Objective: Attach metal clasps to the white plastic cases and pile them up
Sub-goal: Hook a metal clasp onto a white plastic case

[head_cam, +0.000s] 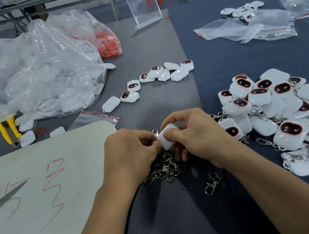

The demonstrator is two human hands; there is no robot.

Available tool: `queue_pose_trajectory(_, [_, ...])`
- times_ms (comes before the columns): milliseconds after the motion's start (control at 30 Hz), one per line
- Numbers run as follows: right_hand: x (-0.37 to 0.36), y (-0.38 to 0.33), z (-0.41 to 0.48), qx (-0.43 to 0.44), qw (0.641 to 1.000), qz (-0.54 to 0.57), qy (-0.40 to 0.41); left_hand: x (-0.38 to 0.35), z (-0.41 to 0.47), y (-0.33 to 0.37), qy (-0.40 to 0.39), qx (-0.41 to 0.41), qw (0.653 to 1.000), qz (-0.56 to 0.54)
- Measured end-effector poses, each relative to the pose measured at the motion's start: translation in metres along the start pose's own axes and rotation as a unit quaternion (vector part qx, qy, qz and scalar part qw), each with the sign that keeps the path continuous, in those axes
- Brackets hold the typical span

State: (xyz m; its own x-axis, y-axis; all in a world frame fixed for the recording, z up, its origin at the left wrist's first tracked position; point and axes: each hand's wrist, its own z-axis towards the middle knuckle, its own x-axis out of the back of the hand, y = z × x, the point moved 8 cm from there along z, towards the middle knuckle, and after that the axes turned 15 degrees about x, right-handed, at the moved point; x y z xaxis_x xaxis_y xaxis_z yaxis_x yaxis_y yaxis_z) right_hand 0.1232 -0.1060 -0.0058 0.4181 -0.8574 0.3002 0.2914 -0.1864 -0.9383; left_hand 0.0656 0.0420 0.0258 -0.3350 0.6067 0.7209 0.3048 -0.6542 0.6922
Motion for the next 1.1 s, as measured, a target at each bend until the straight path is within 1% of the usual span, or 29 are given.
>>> queue_pose_trajectory(67, [-0.002, 0.005, -0.002, -0.010, 0.999, 0.030, 0.020, 0.003, 0.003, 0.000, 0.007, 0.010, 1.000, -0.015])
queue_pose_trajectory(167, [0.002, 0.007, -0.001, -0.010, 0.997, 0.042, 0.058, 0.002, 0.006, -0.002, -0.008, 0.018, 1.000, -0.012])
queue_pose_trajectory(300, [0.016, 0.007, 0.002, -0.002, 0.994, 0.015, 0.110, 0.008, 0.015, -0.015, -0.003, 0.042, 0.999, -0.021])
queue_pose_trajectory(367, [0.020, 0.006, 0.002, 0.001, 0.993, 0.006, 0.121, 0.015, 0.019, -0.021, -0.004, 0.049, 0.998, -0.028])
queue_pose_trajectory(433, [0.020, 0.005, 0.001, 0.006, 0.993, -0.005, 0.118, 0.016, 0.021, -0.020, -0.018, 0.037, 0.999, 0.002])
queue_pose_trajectory(500, [0.019, 0.001, 0.001, 0.017, 0.993, -0.032, 0.112, 0.010, 0.019, -0.015, -0.034, 0.018, 0.998, 0.056])
queue_pose_trajectory(567, [0.017, -0.002, 0.001, 0.026, 0.993, -0.050, 0.106, 0.006, 0.016, -0.009, -0.032, 0.001, 0.996, 0.082])
queue_pose_trajectory(667, [0.018, -0.004, 0.001, 0.026, 0.993, -0.049, 0.107, 0.009, 0.016, -0.005, -0.001, -0.015, 0.997, 0.073])
queue_pose_trajectory(833, [0.019, -0.003, 0.001, 0.022, 0.993, -0.054, 0.105, -0.002, 0.015, 0.002, -0.035, -0.029, 0.995, 0.089])
queue_pose_trajectory(933, [0.019, -0.004, 0.002, 0.026, 0.992, -0.060, 0.106, -0.004, 0.017, 0.005, -0.031, -0.036, 0.996, 0.073])
queue_pose_trajectory(1033, [0.019, -0.006, 0.003, 0.025, 0.993, -0.047, 0.108, -0.007, 0.017, 0.007, -0.019, -0.053, 0.994, 0.091])
queue_pose_trajectory(1100, [0.019, -0.007, 0.003, 0.020, 0.993, -0.049, 0.107, -0.005, 0.017, 0.003, -0.023, -0.040, 0.995, 0.090])
